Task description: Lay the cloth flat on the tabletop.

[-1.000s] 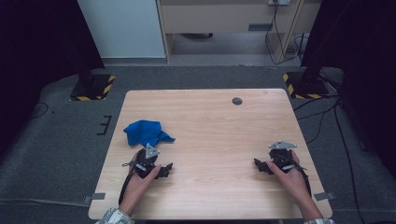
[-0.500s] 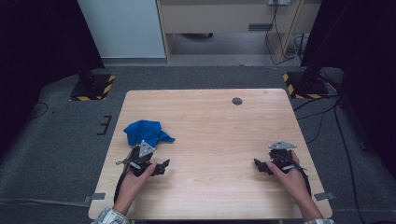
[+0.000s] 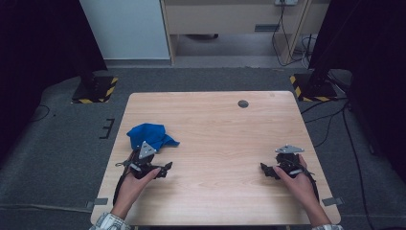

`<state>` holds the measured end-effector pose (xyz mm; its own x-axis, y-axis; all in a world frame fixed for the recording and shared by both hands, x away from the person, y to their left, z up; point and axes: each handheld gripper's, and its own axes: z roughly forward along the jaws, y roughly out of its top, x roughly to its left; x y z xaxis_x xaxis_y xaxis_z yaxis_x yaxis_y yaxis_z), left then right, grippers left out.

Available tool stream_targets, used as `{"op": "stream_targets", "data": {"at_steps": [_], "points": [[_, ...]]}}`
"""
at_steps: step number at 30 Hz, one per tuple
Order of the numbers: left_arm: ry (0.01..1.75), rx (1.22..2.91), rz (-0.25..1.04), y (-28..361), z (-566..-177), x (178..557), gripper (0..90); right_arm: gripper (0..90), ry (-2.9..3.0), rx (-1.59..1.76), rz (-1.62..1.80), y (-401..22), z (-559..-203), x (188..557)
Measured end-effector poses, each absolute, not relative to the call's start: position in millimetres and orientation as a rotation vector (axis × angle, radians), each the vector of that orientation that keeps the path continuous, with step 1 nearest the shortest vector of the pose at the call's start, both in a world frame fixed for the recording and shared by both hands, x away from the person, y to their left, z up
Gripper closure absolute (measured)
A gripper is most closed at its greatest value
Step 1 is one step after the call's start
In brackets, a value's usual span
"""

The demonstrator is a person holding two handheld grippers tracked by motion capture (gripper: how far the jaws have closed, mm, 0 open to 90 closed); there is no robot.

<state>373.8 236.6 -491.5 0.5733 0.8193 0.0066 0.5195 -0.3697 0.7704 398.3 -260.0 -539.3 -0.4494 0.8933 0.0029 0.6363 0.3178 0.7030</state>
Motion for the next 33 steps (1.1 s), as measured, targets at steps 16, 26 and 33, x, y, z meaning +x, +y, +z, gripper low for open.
{"op": "stream_targets", "data": {"at_steps": [16,26,33], "points": [[1.109,2.001,0.535,267,-445,415,8.8,0.9,2.202,1.364,0.905,-260,-539,398],[1.158,1.995,0.599,288,-435,450,9.9,0.7,2.203,1.36,0.904,-260,-539,399],[1.217,1.954,0.615,305,-442,466,10.5,0.7,2.203,1.36,0.904,-260,-539,398]]}}
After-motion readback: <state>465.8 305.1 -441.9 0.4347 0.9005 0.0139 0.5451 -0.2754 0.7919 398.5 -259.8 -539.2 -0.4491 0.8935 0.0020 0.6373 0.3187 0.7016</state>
